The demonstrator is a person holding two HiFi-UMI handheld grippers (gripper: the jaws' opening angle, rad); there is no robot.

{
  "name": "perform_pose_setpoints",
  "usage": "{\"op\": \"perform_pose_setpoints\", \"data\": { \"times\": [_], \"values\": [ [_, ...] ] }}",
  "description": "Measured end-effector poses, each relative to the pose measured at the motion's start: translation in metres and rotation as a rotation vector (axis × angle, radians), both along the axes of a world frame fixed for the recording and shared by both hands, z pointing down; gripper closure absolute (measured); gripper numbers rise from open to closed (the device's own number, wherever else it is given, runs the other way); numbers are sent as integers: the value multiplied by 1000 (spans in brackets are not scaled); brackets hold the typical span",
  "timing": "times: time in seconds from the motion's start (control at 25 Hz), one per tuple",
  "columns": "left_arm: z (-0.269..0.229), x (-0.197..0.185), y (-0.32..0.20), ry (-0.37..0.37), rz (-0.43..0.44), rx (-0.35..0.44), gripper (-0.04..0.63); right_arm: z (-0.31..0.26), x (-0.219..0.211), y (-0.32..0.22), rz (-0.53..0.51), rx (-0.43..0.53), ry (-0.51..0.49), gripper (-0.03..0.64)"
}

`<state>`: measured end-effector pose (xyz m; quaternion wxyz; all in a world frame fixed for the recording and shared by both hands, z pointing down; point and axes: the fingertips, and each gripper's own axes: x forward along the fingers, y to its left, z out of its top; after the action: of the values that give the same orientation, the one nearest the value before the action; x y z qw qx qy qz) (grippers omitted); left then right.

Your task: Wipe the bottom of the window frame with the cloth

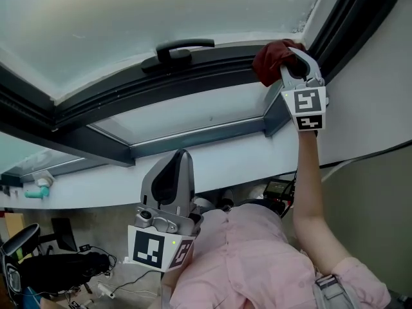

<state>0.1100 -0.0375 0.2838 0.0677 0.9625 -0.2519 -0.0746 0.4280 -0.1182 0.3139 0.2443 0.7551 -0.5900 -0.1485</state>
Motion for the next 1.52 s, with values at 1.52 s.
{"op": "perform_pose_setpoints", "data": {
  "times": [1.52],
  "values": [
    [-10, -63, -57, -29, -173, 24, 597, 22, -277, -69, -459, -31, 200, 538]
  ]
}}
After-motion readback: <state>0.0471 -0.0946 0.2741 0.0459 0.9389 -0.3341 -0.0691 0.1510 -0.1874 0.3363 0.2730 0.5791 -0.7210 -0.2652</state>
